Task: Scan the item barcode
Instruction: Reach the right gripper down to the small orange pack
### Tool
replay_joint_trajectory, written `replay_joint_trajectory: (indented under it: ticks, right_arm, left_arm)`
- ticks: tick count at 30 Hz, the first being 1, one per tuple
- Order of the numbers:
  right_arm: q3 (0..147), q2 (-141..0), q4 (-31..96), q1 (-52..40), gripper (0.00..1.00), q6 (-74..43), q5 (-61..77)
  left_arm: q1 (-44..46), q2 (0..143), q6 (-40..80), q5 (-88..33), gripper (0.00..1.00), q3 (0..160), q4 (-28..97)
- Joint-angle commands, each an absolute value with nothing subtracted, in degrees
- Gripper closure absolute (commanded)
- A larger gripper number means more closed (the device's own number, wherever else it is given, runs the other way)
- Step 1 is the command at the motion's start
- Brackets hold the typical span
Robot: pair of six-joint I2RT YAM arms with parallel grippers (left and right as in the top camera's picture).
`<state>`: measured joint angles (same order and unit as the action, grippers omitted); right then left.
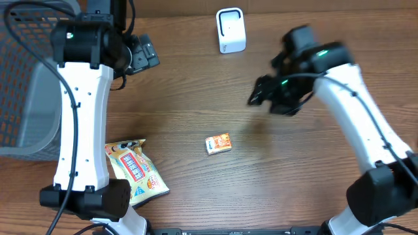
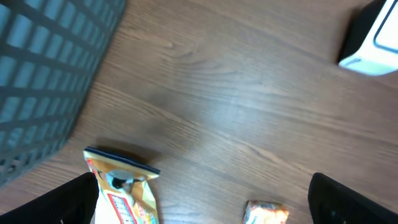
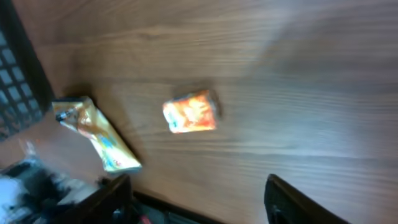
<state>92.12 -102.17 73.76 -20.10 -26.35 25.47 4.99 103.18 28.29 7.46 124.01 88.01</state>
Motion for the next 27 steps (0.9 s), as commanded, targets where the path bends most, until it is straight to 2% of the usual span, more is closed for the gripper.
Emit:
replay_joint_trajectory:
  ticks: [1,5,10,15,18,22,27]
  right_arm:
    - [85.54,-102.04,69.45,-25.23,0.31,-42.94,27.38]
    - [78.98,-102.04,63.18,-30.50,0.30,-53.43,31.20]
    - [72.84,-102.04,56.51,-34.33,0.22,-69.12,30.55]
    - [66.11,-102.04,43.90,-38.52,0.20,-83.15,28.56]
    - [63.75,-102.04,38.35,-40.14,0.21,-87.00,24.82]
    - [62.94,-102.08,41.12,-40.56,0.27,-91.90,20.05]
    - [62.94,-102.15,40.34,-40.56,0.32,-92.27,14.66]
  left_arm:
    - [4.86,103.88,27.40,6.17,0.00,120.86,87.48]
    - [4.86,103.88,27.35,6.17,0.00,117.84,86.72]
    - [4.89,103.88,27.24,6.15,0.00,115.74,85.60]
    - [4.89,103.88,27.22,6.13,0.00,115.59,85.45]
    - [4.89,103.88,27.22,6.15,0.00,115.59,85.45]
    - [4.89,103.88,27.18,6.17,0.00,115.59,85.49]
    - [4.89,103.88,27.18,6.37,0.00,115.59,85.30]
